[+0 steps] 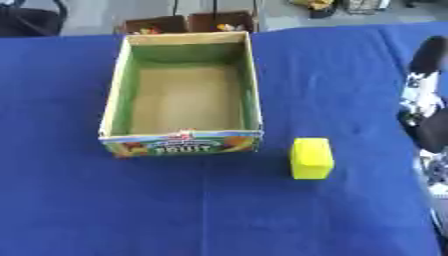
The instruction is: Pick up objects on the table and place them in the box.
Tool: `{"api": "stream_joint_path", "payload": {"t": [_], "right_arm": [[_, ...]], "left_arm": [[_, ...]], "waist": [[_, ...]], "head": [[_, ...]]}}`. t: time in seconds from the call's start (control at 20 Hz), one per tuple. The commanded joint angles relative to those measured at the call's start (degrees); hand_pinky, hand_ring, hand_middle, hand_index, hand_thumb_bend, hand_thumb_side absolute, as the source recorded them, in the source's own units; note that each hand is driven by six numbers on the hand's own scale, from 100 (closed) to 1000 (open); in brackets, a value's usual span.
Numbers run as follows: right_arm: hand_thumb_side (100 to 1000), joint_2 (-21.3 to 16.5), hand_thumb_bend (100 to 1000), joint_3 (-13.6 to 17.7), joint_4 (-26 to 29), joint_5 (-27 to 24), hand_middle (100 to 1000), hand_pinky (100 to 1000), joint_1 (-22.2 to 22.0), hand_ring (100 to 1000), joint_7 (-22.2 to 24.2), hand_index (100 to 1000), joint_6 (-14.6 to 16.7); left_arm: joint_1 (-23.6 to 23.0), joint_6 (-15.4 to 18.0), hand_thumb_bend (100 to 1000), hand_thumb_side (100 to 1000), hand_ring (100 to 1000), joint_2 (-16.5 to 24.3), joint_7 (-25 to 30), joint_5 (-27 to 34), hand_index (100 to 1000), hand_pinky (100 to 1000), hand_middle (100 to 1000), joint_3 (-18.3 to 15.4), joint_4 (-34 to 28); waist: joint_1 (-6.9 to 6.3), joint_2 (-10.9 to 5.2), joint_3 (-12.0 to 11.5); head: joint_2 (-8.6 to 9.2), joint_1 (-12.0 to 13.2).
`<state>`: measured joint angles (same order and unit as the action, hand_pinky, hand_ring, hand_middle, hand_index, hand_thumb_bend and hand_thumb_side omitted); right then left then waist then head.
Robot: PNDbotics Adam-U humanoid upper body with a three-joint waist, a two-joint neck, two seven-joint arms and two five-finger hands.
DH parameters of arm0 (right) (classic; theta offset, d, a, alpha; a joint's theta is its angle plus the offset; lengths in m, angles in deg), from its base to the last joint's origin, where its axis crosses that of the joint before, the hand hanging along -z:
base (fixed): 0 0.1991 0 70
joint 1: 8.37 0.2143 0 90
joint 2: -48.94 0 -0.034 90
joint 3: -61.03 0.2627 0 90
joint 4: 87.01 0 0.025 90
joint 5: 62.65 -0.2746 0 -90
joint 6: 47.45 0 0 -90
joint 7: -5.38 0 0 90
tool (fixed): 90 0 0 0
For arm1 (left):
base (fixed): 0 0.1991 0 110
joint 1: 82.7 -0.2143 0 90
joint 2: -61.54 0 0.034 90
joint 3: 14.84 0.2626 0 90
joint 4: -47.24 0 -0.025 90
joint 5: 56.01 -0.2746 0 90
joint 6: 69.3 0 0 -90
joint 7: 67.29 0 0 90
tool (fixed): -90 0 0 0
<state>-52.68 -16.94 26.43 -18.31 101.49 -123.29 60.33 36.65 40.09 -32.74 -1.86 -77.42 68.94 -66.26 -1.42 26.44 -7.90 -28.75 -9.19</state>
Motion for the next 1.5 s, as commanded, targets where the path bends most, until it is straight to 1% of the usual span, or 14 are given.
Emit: {"api": "stream_joint_path", "payload": {"t": [0.05,0.45,0.55,0.65,0.75,0.85,0.95,1.1,1.25,1.35,1.5], "right_arm": [[1000,-1.75,100,0.65,1.16,0.26,680,636,0.26,812,-0.01,844,-0.36],[1000,-1.73,100,0.73,1.16,0.24,680,637,0.09,813,0.14,845,-0.55],[1000,-2.01,100,0.83,1.16,0.23,680,636,-0.09,815,0.38,847,-1.2],[1000,-3.14,100,0.69,1.16,0.11,693,642,-0.59,823,1.35,858,-2.41],[1000,-5.37,100,0.44,1.16,0.48,712,653,-1.52,830,3.31,868,-3.79],[1000,-8.42,100,0.01,1.16,0.69,729,665,-2.84,843,5.95,876,-5.5],[1000,-11.88,100,-0.68,1.16,0.18,745,676,-4.4,853,9.73,885,-7.62],[1000,-16.7,100,-1.73,1.16,-1.95,757,690,-6.31,865,15.88,890,-10.14],[1000,-21.52,100,-2.3,1.16,-4.27,772,699,-7.91,870,21.04,897,-12.25],[1000,-24.43,129,-2.65,1.16,-5.11,781,705,-8.92,871,24.17,902,-13.31],[1000,-28.22,162,-3.27,1.16,-5.65,762,699,-10.4,859,28.62,885,-14.47]], "left_arm": [[0.74,0.06,100,1000,884,0.97,-0.04,0.14,945,613,886,-0.21,-1.09],[0.8,0.09,100,1000,884,1.01,0.0,0.13,945,613,886,-0.21,-1.09],[0.77,0.07,100,1000,884,1.01,-0.02,0.13,945,613,886,-0.24,-1.09],[0.74,0.06,100,1000,884,1.09,-0.01,0.1,945,614,887,-0.24,-1.09],[0.71,0.04,100,1000,884,1.25,-0.02,0.06,945,614,887,-0.26,-1.09],[0.63,0.0,100,1000,884,1.43,-0.04,0.0,945,614,886,-0.29,-1.09],[0.56,-0.03,100,1000,884,1.6,-0.02,-0.04,945,614,886,-0.26,-1.09],[0.5,-0.06,100,1000,884,1.83,0.04,-0.09,945,614,886,-0.22,-1.09],[0.44,-0.1,100,1000,884,2.04,0.11,-0.11,945,614,886,-0.18,-1.09],[0.38,-0.12,100,1000,884,2.16,0.15,-0.13,945,614,886,-0.15,-1.09],[0.29,-0.18,100,1000,884,2.31,0.2,-0.15,945,614,886,-0.1,-1.09]], "waist": [[-0.26,-0.98,-0.09],[-0.32,-1.12,-0.12],[-0.28,-1.16,-0.13],[-0.25,-1.22,-0.01],[-0.2,-1.3,0.12],[-0.04,-1.4,0.18],[0.14,-1.5,0.23],[0.33,-1.65,0.33],[0.48,-1.8,0.4],[0.6,-1.89,0.34],[0.77,-1.97,0.28]], "head": [[0.01,-0.15],[0.47,-0.27],[0.52,-0.44],[0.54,-0.5],[0.53,-0.44],[0.53,-0.35],[0.58,-0.22],[0.6,-0.11],[0.66,-0.04],[0.73,0.01],[0.73,0.1]]}}
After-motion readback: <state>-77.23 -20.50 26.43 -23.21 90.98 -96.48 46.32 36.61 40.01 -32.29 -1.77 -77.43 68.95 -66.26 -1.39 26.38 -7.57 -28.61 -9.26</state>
